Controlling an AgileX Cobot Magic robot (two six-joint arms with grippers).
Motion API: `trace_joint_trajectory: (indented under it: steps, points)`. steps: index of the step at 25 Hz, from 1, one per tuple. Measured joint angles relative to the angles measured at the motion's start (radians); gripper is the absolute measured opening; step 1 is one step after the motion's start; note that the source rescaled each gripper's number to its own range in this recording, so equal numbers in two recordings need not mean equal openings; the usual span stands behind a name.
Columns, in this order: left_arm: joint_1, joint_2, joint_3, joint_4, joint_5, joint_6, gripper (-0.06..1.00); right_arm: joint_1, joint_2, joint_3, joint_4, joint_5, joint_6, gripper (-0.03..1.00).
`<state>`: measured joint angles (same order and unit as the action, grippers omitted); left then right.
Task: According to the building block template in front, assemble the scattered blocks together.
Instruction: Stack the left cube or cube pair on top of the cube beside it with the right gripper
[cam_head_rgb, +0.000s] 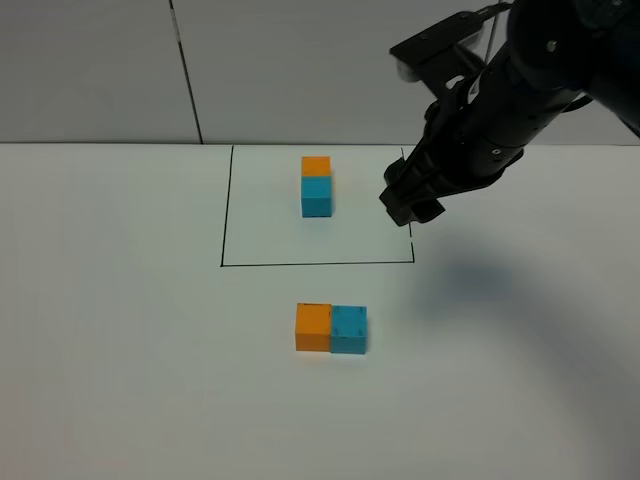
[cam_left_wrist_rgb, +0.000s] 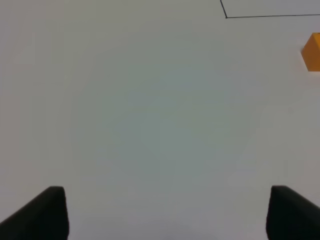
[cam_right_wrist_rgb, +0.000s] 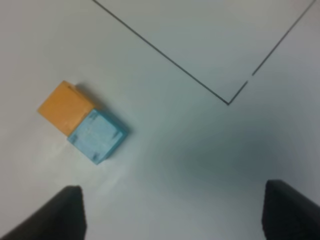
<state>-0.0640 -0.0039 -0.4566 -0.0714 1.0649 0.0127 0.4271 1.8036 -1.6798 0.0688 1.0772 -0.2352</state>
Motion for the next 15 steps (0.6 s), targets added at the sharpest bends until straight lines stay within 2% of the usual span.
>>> trace_joint_trajectory:
  steps: [9, 12, 15]
  points:
    - [0.0, 0.0, 0.0, 0.0, 0.0, 0.0, 0.84, -0.047, -0.107, 0.027, -0.013, 0.079, 0.029, 0.93]
    - [0.0, 0.0, 0.0, 0.0, 0.0, 0.0, 0.84, -0.046, -0.108, 0.069, -0.01, 0.058, -0.041, 0.93]
    - [0.0, 0.0, 0.0, 0.0, 0.0, 0.0, 0.84, -0.036, -0.107, 0.129, 0.025, -0.019, -0.163, 0.92]
